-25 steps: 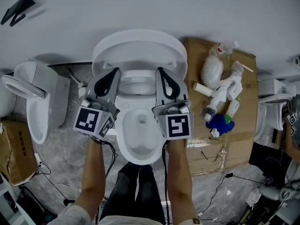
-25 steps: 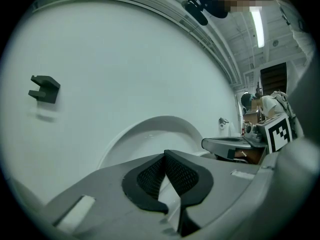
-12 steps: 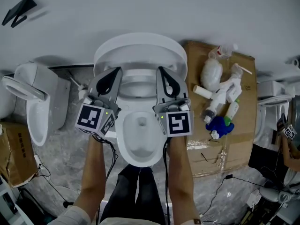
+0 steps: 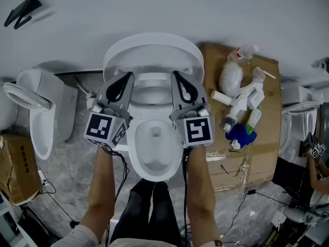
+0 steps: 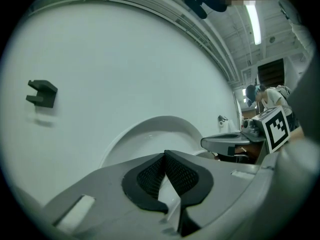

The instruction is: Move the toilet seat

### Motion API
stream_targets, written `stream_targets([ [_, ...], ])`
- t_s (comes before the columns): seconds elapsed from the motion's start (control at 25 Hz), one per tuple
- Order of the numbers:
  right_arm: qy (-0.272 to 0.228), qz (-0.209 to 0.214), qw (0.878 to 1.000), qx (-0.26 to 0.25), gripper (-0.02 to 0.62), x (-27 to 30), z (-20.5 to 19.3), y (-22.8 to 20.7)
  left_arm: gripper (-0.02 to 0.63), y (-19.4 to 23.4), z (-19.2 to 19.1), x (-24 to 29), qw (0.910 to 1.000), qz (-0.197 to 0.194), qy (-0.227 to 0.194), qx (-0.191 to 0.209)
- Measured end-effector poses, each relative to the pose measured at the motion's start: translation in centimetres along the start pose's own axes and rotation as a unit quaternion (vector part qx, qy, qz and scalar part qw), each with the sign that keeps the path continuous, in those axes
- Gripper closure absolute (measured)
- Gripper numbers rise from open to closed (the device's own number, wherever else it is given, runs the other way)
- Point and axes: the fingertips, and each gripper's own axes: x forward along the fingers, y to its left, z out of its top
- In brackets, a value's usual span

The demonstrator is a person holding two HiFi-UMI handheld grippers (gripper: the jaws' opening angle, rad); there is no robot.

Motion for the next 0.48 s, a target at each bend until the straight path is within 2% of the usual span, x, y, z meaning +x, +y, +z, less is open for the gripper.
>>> stream_targets([
  [0.16, -0.025, -0.002, 1.000, 0.012, 0.594, -2.4, 2.0, 0.8, 0.615, -1.4, 1.4, -1.5, 0.9994, -0.023, -0.028, 0.000],
  [0.28, -0.039, 0.023, 0.999, 0.011, 0.594, -4.8, 3.7, 2.3, 0.615, -3.2, 2.8, -3.2, 0.9974, -0.050, -0.051, -0.003],
  [0.48, -0.047, 0.054, 0.997, 0.031, 0.595, -9.4, 5.5, 5.0, 0.615, -6.9, 4.4, -7.2, 0.9925, -0.093, -0.078, 0.013],
])
